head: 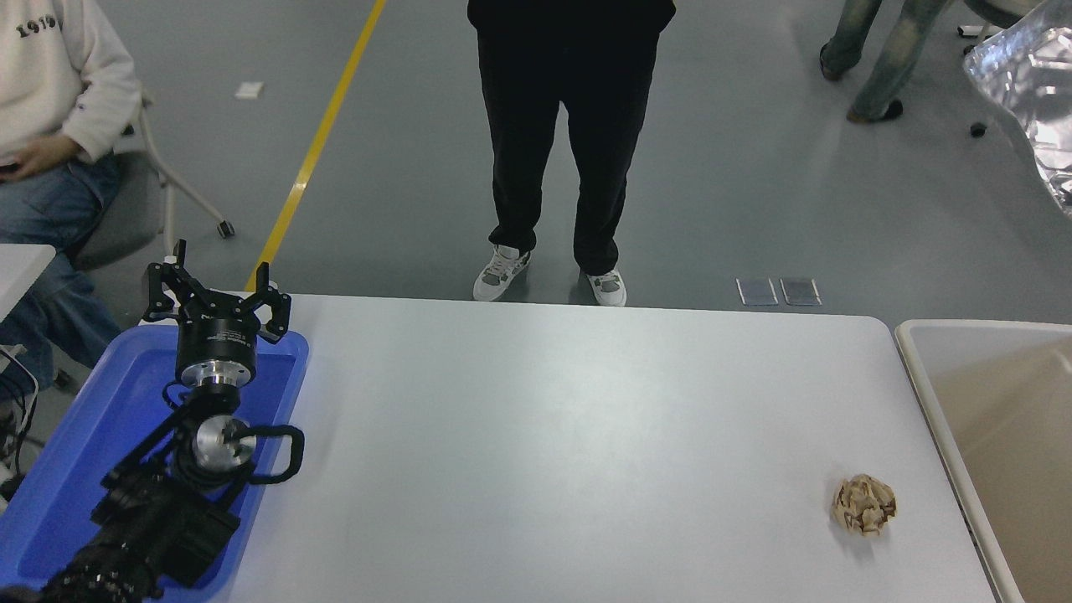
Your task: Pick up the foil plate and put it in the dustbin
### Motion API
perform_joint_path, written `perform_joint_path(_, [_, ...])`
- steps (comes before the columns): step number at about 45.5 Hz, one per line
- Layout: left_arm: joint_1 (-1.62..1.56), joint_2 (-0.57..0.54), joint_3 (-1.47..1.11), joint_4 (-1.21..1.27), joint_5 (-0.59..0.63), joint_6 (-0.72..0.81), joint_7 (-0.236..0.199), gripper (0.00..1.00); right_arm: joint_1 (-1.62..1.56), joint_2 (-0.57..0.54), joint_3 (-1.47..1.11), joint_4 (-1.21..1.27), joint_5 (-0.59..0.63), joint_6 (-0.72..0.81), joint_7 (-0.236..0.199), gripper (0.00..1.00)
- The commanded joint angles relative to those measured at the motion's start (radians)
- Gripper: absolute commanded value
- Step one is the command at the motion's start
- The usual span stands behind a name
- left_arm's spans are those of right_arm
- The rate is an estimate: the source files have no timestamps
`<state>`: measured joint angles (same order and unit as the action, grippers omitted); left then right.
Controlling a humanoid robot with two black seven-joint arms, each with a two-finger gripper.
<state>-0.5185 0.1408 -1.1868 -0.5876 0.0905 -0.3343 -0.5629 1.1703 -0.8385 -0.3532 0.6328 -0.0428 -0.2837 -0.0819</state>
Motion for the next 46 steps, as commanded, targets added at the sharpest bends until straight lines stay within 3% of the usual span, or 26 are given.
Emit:
perform_joint_path(1, [0.000, 0.000, 0.001, 0.000, 0.000, 0.000, 0.000, 0.99, -0.357, 0.226, 0.295, -0.445, 0.018, 0.029, 0.005, 0.00])
perform_joint_path(6, [0.000, -0.001, 0.001, 0.000, 0.000, 0.000, 0.000, 0.99, -0.419, 0.292, 0.300, -0.554, 0.018, 0.084, 0.007, 0.00])
perform_joint_path(39, [0.000, 0.000, -0.001, 0.000, 0.000, 0.000, 0.000, 0.99, -0.653, 0.364, 0.387, -0.567, 0.020, 0.115, 0.017, 0.00])
perform_joint_path(40, [0.000, 0.000, -0.001, 0.000, 0.000, 0.000, 0.000, 0.99, -0.658, 0.369, 0.387, -0.568, 0.020, 0.113, 0.016, 0.08])
perform_joint_path(42, [0.000, 0.000, 0.001, 0.000, 0.000, 0.000, 0.000, 0.99, -0.664, 0.375, 0.385, -0.571, 0.020, 0.106, 0.017, 0.42])
perform_joint_path(46, [0.000, 0.000, 0.001, 0.000, 0.000, 0.000, 0.000, 0.99, -0.667, 0.375, 0.385, -0.571, 0.020, 0.106, 0.017, 0.75])
